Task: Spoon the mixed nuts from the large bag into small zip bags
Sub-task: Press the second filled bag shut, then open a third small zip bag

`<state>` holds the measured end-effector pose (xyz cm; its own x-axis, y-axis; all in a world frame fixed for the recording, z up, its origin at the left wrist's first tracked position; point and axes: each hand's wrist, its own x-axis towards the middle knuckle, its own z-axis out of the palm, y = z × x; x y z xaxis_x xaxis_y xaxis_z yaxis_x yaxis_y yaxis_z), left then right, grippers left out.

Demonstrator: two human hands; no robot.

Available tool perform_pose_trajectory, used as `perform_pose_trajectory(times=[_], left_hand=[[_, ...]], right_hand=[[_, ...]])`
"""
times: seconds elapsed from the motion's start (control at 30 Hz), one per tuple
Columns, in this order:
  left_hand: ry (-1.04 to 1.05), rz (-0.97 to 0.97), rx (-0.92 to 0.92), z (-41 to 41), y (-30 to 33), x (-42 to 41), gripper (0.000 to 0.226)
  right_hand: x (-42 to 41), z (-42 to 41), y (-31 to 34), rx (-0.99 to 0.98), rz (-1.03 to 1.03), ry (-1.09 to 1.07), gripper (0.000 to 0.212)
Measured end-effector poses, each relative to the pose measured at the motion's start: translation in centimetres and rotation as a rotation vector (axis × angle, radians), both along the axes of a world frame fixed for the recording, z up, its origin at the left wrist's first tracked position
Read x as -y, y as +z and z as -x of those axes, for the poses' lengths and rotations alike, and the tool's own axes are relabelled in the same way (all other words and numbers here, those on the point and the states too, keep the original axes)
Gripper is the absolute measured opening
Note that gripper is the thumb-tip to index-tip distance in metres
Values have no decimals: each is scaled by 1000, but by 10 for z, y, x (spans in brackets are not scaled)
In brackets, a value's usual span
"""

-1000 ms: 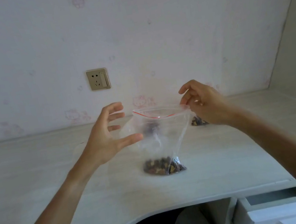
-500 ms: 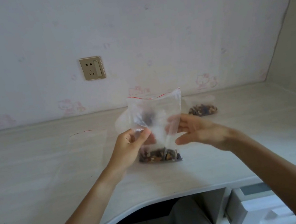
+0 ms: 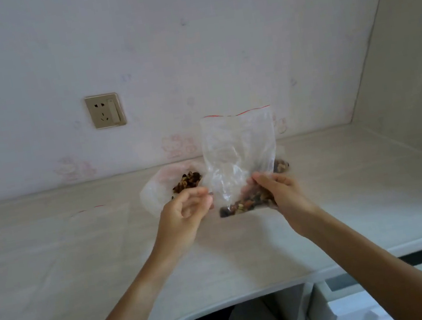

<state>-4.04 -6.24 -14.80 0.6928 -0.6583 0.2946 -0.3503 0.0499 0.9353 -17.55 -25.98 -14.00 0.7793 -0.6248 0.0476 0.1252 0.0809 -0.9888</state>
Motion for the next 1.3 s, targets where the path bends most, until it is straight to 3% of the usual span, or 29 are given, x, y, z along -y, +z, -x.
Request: perform_pose_trajectory(times=[0.2,0.27,0.5,0.7,0.83,0.9,1.0,1.1,1.2,1.3], left_hand=[[-108,-329,616,6,-40,-1,25],[-116,-333,685,5,-42,-1,23],[-114,-349,693,2,-44,0,20],[-122,-334,674,1,-44,1,29],[-135,-312,638,4,-42,-3,23],[-120,-266,579,7,-38,-6,17],[-71,-174,516,10,-28,-16,20],[27,-87,530,5,-11,-37,15],[252,-16,564,-18,6,-68,6],[496,-14,488,-55,12,-99,6]], right_hand=[[81,-5,-12,-84,105,-321,28],[96,-13,-22,-149,208,-394,33],[122,-49,-28,-271,449,-481,46],[135,-60,-30,-321,426,-549,44],[134,-50,-20,-345,432,-555,33],[127,-40,-13,-317,512,-611,43],[107,-27,0,-222,686,-678,33],[69,-24,17,-140,708,-528,19],[16,-22,21,-35,696,-309,11],[-30,-13,15,26,895,-35,7]])
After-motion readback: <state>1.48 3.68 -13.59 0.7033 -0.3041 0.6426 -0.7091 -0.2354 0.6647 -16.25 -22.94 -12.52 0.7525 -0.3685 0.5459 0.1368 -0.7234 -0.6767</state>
